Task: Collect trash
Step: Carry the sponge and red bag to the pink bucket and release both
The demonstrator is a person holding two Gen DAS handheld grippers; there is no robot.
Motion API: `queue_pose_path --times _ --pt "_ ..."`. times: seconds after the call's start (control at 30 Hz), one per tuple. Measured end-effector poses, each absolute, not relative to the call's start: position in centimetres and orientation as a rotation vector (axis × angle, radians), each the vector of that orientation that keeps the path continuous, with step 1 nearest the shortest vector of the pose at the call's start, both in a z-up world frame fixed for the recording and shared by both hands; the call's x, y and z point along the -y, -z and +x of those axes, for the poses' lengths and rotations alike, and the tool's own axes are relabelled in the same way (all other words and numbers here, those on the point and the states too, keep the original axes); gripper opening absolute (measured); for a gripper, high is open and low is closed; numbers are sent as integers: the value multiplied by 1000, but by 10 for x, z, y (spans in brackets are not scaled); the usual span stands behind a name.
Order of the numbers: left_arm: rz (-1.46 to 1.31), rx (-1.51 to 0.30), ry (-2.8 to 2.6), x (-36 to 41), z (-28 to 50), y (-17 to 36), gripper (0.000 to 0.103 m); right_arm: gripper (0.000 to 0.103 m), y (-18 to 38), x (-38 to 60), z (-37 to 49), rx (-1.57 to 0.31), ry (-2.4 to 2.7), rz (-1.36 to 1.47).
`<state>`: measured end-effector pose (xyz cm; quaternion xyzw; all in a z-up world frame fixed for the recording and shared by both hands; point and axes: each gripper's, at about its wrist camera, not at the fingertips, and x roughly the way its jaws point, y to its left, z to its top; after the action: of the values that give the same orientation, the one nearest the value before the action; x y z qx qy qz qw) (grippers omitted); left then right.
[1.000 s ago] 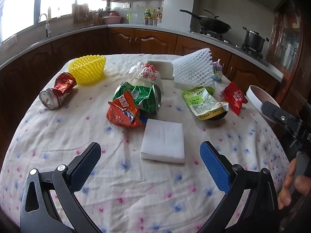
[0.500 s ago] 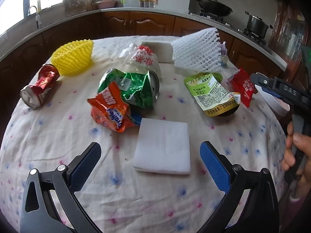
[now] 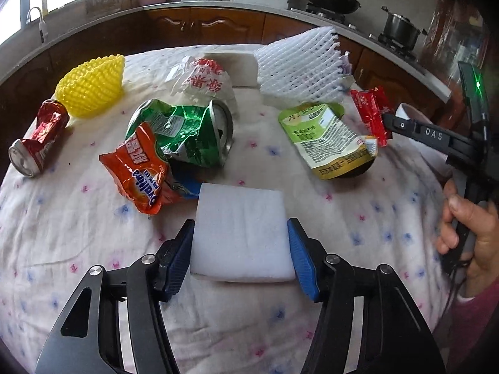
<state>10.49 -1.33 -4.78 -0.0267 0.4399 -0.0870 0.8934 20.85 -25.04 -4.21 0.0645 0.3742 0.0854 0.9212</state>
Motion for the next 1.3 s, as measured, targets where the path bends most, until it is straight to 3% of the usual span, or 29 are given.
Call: queue_pose_path --times 0.47,1.3 --pt "-57 -796 299 45 109 4 58 14 11 280 165 -692 -167 196" --pt "41 -737 540 181 140 -35 58 15 -10 400 118 -617 46 294"
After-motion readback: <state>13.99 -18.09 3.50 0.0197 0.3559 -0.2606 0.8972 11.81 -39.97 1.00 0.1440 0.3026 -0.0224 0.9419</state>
